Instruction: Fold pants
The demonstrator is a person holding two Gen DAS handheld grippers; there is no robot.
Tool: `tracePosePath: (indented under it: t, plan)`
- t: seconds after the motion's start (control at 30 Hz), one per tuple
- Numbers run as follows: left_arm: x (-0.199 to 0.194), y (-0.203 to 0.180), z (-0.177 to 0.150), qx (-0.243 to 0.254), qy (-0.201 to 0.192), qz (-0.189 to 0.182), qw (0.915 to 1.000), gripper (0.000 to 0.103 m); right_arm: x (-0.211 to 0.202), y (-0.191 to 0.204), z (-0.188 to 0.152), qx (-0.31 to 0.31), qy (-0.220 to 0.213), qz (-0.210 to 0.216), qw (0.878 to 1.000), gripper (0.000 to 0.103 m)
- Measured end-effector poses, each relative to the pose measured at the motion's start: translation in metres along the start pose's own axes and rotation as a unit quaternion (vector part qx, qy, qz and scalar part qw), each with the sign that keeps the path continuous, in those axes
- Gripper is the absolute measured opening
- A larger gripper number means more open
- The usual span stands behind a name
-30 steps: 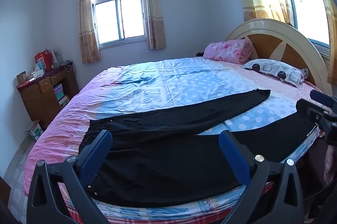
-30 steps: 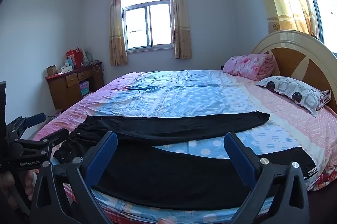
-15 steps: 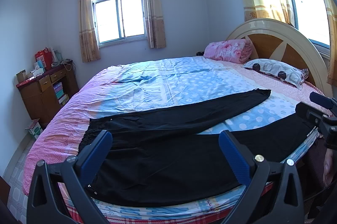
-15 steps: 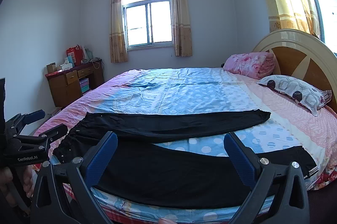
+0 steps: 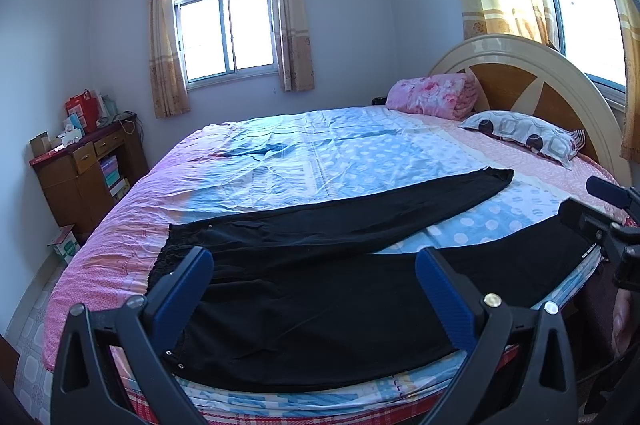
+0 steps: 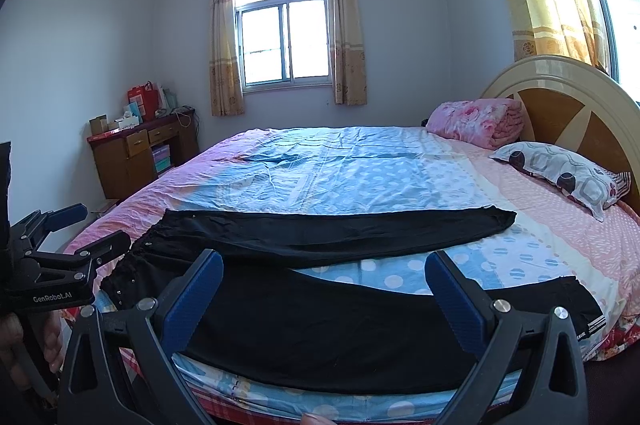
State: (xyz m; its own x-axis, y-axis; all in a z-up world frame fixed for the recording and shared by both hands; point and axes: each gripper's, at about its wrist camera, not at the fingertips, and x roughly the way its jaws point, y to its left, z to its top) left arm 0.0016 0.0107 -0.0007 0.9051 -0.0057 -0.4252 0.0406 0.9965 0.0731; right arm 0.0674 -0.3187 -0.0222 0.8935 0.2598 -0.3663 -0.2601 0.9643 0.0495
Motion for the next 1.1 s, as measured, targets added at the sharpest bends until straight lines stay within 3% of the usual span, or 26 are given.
tracePosePath:
  t: [1.1]
  plan:
    - [0.001,-0.0015,-0.0021,0.001,0.001,0.0,1.0,0.103,-0.0013,0.0047,-0.0018,-0.004,0.003,0.002,1.0,0.102]
